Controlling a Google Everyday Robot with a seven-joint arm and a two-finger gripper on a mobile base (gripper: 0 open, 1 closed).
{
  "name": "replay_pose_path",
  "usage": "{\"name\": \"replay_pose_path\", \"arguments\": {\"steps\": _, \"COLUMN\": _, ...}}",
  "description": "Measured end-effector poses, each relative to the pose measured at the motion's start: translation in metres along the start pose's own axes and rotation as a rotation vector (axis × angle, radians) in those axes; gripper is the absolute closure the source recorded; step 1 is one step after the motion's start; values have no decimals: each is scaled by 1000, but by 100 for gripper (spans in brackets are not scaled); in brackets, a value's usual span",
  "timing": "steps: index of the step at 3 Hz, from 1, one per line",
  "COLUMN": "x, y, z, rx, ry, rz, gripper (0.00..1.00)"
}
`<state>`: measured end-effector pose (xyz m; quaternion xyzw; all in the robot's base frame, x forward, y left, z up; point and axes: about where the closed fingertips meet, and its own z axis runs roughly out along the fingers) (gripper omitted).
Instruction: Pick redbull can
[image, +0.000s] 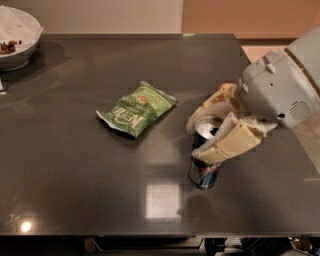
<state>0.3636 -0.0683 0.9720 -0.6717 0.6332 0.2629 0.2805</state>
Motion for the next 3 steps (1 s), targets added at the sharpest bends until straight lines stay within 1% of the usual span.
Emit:
{"name": "replay_pose_path", "arguments": {"steps": 1, "x": -18, "y": -14, "z": -32, "rx": 21, "ry": -28, "rz": 0, "gripper": 100}}
{"name": "replay_pose_path", "arguments": {"steps": 2, "x": -40, "y": -26, "z": -67, "rx": 76, "ry": -63, "rz": -30, "gripper": 100}}
{"name": "replay_pose_path", "arguments": {"steps": 3, "x": -41, "y": -26, "z": -67, "rx": 78, "ry": -63, "rz": -31, "gripper": 100}}
